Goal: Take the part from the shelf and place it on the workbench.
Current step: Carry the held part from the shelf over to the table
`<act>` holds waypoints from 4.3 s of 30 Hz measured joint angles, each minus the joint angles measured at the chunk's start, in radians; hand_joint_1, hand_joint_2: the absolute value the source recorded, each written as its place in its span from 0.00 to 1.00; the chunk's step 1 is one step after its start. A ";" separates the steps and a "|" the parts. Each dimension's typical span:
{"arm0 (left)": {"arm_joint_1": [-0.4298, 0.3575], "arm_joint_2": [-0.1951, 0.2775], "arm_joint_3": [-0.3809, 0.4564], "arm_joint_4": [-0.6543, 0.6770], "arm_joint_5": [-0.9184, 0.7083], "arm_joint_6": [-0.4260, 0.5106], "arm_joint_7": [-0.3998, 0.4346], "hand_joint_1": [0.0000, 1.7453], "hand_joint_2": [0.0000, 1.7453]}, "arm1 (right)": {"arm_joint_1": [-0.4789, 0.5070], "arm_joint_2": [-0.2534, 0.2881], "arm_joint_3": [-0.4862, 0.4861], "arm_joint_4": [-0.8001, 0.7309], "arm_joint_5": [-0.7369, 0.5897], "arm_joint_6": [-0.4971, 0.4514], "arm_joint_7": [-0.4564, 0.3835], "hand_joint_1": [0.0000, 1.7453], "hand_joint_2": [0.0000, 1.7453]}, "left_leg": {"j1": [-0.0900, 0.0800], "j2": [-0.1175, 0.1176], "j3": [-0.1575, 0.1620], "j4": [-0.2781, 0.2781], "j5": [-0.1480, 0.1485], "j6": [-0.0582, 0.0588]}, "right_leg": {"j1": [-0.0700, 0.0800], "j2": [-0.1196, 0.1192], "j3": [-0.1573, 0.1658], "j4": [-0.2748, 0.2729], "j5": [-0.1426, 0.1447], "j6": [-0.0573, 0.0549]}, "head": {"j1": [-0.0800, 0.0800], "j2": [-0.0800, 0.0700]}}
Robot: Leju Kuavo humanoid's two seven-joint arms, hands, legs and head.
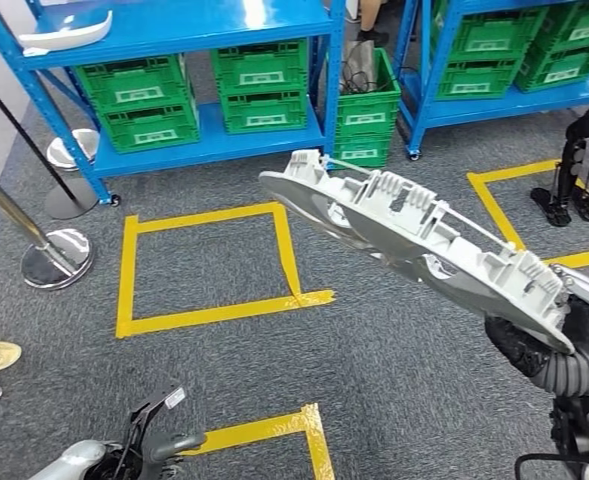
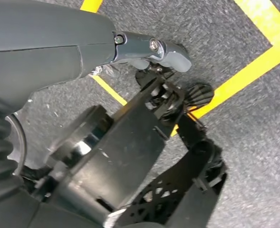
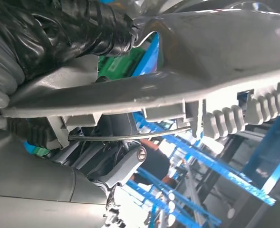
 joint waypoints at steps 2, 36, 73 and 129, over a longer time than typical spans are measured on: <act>0.009 -0.005 0.006 0.001 0.035 0.037 0.000 0.00 0.00 | -0.001 0.000 0.002 0.002 0.003 0.001 0.003 1.00 1.00 | 0.006 -0.040 -0.017 0.046 -0.037 -0.011 | -0.004 0.018 -0.003 -0.002 0.006 -0.011 | -0.002 0.000; 0.256 -0.148 0.453 -0.070 0.698 0.066 0.044 0.00 0.00 | 0.075 0.003 -0.020 -0.035 -0.002 -0.016 0.015 1.00 1.00 | 0.015 -0.092 -0.087 0.251 -0.151 -0.018 | -0.005 0.055 0.001 -0.012 0.009 -0.016 | -0.006 0.000; 0.157 -0.046 0.077 -0.007 0.410 0.039 0.035 0.00 0.00 | 0.051 0.006 -0.034 -0.022 -0.025 -0.017 0.008 1.00 1.00 | 0.016 -0.167 0.010 0.022 -0.012 0.004 | -0.001 0.134 -0.013 -0.002 0.020 -0.010 | -0.001 0.000; 0.054 -0.033 -0.174 -0.031 -0.088 0.323 -0.241 0.00 0.00 | 0.102 0.041 -0.070 -0.057 0.027 -0.055 0.014 1.00 1.00 | 0.016 -0.096 -0.109 0.285 -0.156 -0.015 | 0.004 0.078 -0.020 0.006 0.011 -0.022 | -0.004 0.000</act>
